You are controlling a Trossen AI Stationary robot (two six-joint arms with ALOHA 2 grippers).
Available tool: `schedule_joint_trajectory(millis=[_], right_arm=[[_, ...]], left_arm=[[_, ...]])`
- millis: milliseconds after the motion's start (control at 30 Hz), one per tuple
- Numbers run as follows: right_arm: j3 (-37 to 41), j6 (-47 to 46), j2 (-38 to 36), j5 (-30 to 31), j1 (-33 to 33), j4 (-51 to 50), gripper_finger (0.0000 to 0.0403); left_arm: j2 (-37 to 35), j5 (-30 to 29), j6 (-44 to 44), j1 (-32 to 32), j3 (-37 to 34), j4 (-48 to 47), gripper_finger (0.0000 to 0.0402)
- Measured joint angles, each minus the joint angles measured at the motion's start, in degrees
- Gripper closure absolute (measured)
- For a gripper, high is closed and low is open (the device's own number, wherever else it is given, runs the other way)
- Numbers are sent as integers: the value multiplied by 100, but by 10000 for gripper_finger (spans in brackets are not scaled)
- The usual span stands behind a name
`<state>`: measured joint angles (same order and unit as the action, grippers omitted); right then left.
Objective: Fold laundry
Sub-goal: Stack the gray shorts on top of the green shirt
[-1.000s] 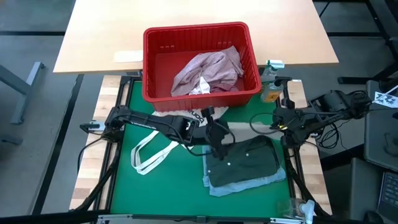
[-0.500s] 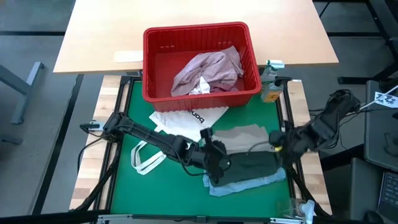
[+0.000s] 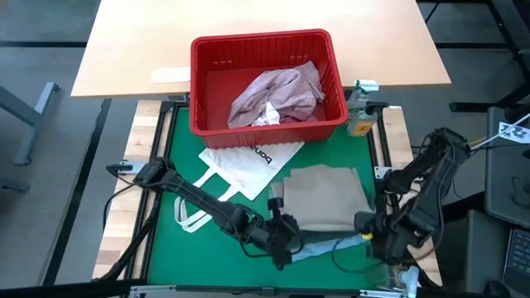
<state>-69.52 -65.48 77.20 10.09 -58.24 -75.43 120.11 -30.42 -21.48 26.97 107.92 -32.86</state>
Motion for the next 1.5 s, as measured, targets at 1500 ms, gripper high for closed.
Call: schedule_joint_trajectory(millis=[1500], right_arm=[[9, 147, 1306, -1776, -165, 1089, 262]], left_arm=[[743, 1823, -33, 240, -2, 586, 351]])
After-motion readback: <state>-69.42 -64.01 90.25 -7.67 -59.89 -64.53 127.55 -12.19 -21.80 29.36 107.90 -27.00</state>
